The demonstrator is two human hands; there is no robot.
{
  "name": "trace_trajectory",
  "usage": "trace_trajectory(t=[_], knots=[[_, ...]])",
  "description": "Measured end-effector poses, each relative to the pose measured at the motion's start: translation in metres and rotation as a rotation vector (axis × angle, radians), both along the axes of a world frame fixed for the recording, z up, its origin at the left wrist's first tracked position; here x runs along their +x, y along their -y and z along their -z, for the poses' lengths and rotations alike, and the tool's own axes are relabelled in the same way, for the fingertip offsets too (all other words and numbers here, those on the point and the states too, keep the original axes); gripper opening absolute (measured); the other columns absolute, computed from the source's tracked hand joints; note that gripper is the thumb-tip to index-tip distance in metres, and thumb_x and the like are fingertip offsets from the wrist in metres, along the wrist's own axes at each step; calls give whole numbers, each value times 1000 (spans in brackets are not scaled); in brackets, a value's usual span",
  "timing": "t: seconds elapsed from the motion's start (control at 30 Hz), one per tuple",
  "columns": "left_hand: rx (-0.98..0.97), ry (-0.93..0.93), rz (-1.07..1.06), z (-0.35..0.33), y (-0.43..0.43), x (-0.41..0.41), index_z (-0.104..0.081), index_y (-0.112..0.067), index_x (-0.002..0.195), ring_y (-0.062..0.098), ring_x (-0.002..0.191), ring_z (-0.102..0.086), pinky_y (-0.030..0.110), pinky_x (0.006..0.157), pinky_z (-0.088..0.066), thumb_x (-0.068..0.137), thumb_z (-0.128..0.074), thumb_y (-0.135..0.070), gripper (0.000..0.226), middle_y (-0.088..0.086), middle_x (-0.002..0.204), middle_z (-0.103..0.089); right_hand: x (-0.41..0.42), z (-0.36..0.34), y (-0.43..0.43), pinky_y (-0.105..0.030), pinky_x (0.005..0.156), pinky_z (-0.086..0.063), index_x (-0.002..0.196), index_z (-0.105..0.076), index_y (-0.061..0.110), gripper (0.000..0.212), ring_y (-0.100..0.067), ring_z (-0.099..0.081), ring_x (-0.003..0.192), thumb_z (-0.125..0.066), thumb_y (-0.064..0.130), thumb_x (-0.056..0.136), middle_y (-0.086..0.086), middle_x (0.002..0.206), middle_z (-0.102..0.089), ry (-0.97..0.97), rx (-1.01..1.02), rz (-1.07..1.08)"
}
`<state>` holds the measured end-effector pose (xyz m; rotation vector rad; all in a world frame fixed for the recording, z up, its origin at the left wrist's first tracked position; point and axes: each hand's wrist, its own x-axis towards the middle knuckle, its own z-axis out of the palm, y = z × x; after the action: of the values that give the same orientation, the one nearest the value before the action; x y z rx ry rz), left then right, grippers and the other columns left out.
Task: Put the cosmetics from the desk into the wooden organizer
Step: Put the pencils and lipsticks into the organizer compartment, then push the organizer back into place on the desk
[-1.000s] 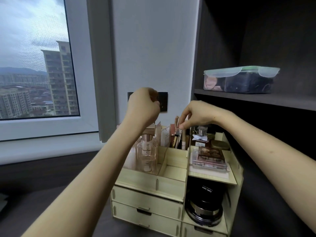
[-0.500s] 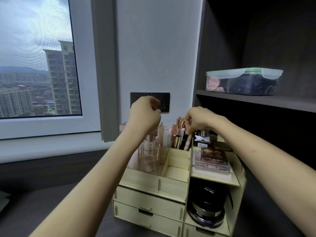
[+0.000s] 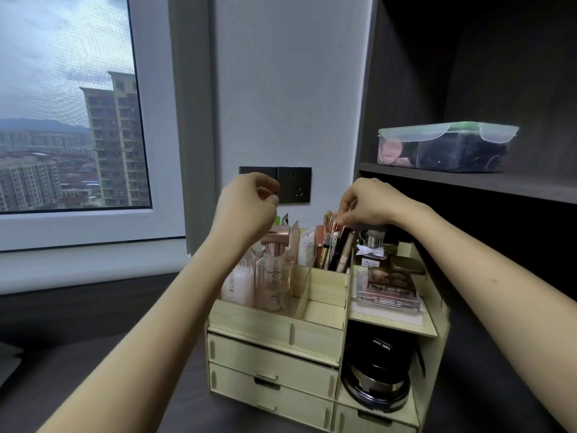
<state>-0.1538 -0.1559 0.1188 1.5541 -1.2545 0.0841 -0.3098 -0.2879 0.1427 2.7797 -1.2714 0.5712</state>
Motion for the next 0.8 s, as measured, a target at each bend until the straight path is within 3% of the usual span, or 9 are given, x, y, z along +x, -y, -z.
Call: trace_trajectory(t=[0.17,0.23,0.43,0.5,0.57,0.63,0.73,0.8], knots=[[-124,-82,-58,12,-25,27,-69,-16,101,18,82,-66,41,84,-56,87,-54,-7,22,-1,87,-66,-2,2,-28,-30,74,-51,81,-73,20,8,-4,-56,69,-70,27,81,13,71,-60,109,-12,-102],[-121,-91,-119,21,-36,42,-70,-16,98,22,84,-66,42,85,-55,85,-54,-8,22,1,86,-67,0,8,-44,-28,74,-50,83,-74,20,10,-2,-57,71,-68,27,82,11,76,-64,121,-4,-137],[164,-104,-258,75,-58,83,-69,-16,102,25,92,-65,35,85,-49,85,-56,-16,21,7,100,-71,-2,48,-101,-27,79,-45,82,-74,26,9,-7,-59,78,-67,31,83,10,81,-70,167,-89,-177],[278,-87,-232,97,-59,89,-68,-11,107,24,98,-65,32,89,-47,84,-60,-17,25,9,107,-71,0,67,-114,-27,85,-36,82,-74,27,11,-8,-52,79,-66,35,83,10,81,-69,110,-206,-219],[343,-86,-189,115,-60,92,-66,-8,111,22,95,-66,31,88,-48,82,-65,-19,31,10,108,-71,1,87,-122,-26,82,-25,84,-72,29,14,-9,-44,81,-62,39,85,10,83,-66,25,-298,-224],[358,-132,-120,128,-60,91,-65,-7,113,19,89,-65,29,82,-49,80,-69,-21,36,9,107,-70,1,103,-129,-27,76,-20,82,-71,26,15,-14,-48,84,-61,38,85,9,82,-65,-53,-358,-199],[360,-145,-49,141,-57,89,-65,-10,114,16,89,-66,26,79,-48,79,-71,-26,39,6,105,-72,-1,123,-139,-30,74,-31,62,-68,19,13,-20,-56,69,-79,25,66,6,62,-62,-122,-442,-131],[375,-94,-20,147,-53,86,-68,-14,110,13,90,-66,24,78,-47,80,-69,-29,34,2,102,-73,0,136,-144,-32,67,-42,60,-66,17,17,-20,-55,63,-82,15,56,4,59,-59,-162,-544,-83]])
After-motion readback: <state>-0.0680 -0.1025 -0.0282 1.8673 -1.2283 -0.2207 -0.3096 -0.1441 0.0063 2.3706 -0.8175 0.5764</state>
